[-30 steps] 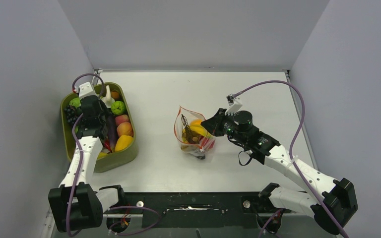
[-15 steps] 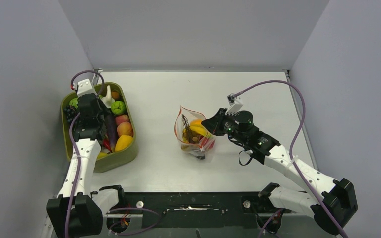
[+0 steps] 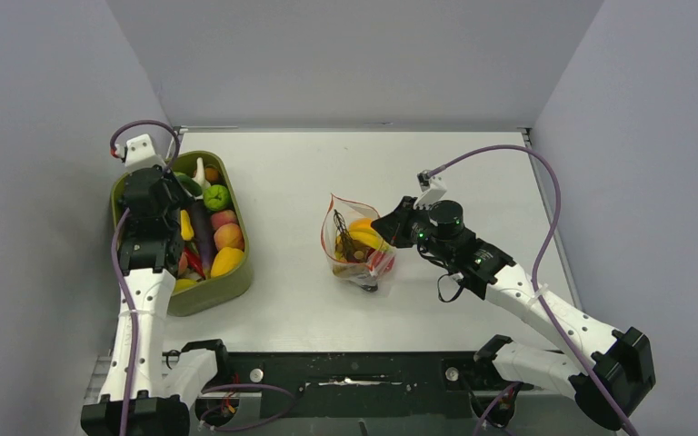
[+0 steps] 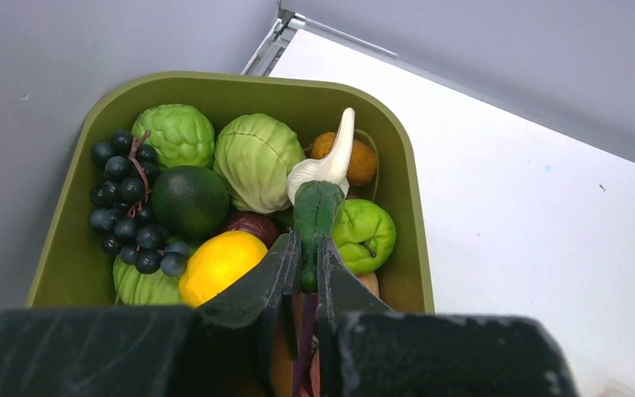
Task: Place the food in the zip-top bag and seal the zipper
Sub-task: Pick up the fake vegetable from the bin, then place the fake vegetable in the zipper food storage bag.
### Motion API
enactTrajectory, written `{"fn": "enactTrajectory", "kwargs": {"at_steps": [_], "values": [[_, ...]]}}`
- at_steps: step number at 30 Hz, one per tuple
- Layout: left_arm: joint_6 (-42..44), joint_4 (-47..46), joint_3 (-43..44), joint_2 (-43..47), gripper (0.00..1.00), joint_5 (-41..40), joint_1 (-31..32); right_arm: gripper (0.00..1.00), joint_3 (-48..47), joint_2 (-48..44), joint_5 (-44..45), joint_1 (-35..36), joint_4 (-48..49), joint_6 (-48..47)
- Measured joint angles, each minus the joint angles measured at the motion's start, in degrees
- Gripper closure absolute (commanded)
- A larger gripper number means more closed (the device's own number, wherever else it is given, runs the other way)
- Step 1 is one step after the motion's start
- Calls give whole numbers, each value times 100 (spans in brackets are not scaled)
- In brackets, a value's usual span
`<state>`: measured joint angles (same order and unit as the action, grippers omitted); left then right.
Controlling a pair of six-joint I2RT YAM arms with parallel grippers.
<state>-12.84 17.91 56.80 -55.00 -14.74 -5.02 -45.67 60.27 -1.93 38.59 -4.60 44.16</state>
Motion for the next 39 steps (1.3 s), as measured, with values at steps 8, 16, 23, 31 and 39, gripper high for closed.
{"fn": "enactTrajectory", "kwargs": {"at_steps": [8,16,23,31,39], "values": [[-111,588,415,179,100,431,17,100,-26,-2,109,2,-66,7],[-341,463,452,485,100,1735,243,100,-35,13,197,2,-72,4],[-461,127,238,503,100,3171,623,100,-37,15,271,2,-122,-2],[-824,-918,-341,577,100,4878,1005,100,-61,76,350,2,-122,-2],[-894,-1587,-507,612,100,5727,1576,100,-96,179,345,2,-118,-24]]}}
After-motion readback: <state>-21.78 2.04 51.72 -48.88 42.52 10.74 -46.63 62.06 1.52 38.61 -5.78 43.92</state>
